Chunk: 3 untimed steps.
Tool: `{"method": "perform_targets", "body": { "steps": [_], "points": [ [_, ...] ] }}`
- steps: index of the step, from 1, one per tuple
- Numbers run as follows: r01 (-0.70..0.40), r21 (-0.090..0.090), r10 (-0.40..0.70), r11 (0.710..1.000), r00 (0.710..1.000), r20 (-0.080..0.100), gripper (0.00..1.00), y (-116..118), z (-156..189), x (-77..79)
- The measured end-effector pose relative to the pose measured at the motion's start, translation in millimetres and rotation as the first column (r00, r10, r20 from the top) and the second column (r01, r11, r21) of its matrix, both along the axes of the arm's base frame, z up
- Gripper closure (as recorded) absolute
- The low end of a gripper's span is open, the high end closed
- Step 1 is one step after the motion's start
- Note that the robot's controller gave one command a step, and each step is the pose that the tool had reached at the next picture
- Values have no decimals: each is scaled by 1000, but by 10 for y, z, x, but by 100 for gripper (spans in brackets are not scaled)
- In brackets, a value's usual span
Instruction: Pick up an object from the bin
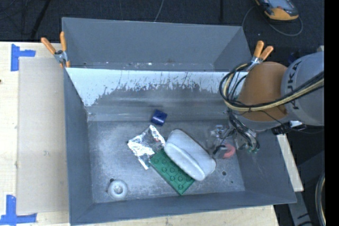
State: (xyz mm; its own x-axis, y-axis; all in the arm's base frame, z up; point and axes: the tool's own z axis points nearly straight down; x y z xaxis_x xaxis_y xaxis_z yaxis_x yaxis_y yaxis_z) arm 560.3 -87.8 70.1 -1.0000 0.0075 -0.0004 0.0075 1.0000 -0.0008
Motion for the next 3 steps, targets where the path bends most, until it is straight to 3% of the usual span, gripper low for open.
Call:
{"method": "perform_targets", "body": {
  "steps": [1, 2, 3],
  "points": [
    [46, 0, -46, 999, 999, 9, 100, -47, 1156, 152],
    [44, 1, -44, 999, 999, 1, 0, -39, 1106, 133],
    [-202, 4, 202, 979, 979, -7, 0, -200, -16, -217]
  ]
}}
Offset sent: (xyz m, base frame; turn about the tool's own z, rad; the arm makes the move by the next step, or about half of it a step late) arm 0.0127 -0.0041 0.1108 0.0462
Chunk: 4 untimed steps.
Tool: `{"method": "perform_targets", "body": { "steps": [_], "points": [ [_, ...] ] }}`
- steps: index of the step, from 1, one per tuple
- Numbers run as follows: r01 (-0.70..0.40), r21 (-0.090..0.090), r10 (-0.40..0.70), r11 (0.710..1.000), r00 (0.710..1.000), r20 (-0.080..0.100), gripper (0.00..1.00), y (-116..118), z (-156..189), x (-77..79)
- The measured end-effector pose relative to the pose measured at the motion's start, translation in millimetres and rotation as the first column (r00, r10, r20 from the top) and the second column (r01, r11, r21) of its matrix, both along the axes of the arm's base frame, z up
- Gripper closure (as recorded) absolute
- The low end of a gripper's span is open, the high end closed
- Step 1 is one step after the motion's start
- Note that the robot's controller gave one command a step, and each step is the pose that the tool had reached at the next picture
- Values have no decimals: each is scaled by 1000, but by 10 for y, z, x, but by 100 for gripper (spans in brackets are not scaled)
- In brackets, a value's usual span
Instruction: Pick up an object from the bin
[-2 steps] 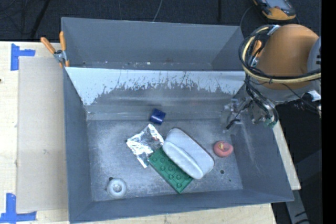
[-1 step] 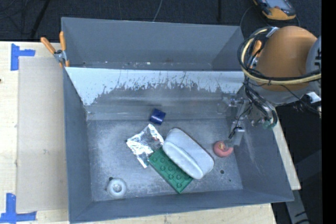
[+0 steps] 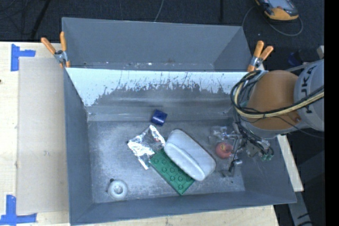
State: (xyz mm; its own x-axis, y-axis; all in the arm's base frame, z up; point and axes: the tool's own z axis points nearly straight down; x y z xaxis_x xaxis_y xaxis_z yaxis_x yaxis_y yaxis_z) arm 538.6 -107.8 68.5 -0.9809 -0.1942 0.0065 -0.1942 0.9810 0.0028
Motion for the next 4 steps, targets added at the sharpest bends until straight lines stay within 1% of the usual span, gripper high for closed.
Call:
{"method": "perform_targets", "body": {
  "steps": [1, 2, 3, 4],
  "points": [
    [-2, -1, 2, 1000, 1000, 6, 100, 0, 29, 21],
    [1, -3, -1, 1000, 1000, 17, 100, 20, 1248, 210],
    [3, -1, -3, 1000, 1000, 8, 0, 22, 1201, 189],
    [39, 1, -39, 999, 999, 0, 0, -378, -31, 372]
  ]
}}
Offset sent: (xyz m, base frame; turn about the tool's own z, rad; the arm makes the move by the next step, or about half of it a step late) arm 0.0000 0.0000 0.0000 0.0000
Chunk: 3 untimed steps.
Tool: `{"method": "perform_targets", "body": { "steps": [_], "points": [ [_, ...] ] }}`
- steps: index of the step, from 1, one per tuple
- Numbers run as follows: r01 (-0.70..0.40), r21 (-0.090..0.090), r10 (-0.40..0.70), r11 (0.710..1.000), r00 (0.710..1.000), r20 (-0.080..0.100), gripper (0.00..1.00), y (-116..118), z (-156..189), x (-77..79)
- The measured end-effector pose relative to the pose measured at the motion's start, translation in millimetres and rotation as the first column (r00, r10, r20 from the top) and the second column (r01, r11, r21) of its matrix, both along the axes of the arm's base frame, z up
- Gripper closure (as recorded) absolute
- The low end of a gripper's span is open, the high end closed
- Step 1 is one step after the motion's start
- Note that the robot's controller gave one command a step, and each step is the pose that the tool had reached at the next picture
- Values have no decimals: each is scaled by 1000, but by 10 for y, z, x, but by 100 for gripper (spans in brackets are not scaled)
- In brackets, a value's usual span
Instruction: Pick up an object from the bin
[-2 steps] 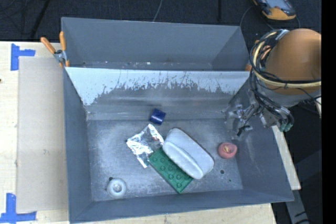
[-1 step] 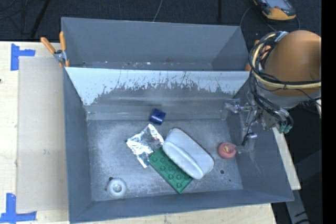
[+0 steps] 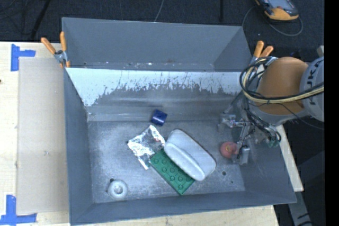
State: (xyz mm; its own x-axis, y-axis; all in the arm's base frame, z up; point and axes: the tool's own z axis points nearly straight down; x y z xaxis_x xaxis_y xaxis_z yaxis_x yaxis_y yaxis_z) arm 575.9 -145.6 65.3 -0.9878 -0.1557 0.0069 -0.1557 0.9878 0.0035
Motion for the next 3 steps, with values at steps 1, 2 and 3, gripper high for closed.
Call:
{"method": "perform_targets", "body": {
  "steps": [1, 2, 3],
  "points": [
    [-1, -2, 1, 1000, 1000, 10, 100, -2, 64, 31],
    [-41, -4, 41, 999, 999, 15, 100, 242, 1310, -111],
    [-54, -5, 55, 999, 998, 18, 100, 292, 2353, -106]
  ]
}}
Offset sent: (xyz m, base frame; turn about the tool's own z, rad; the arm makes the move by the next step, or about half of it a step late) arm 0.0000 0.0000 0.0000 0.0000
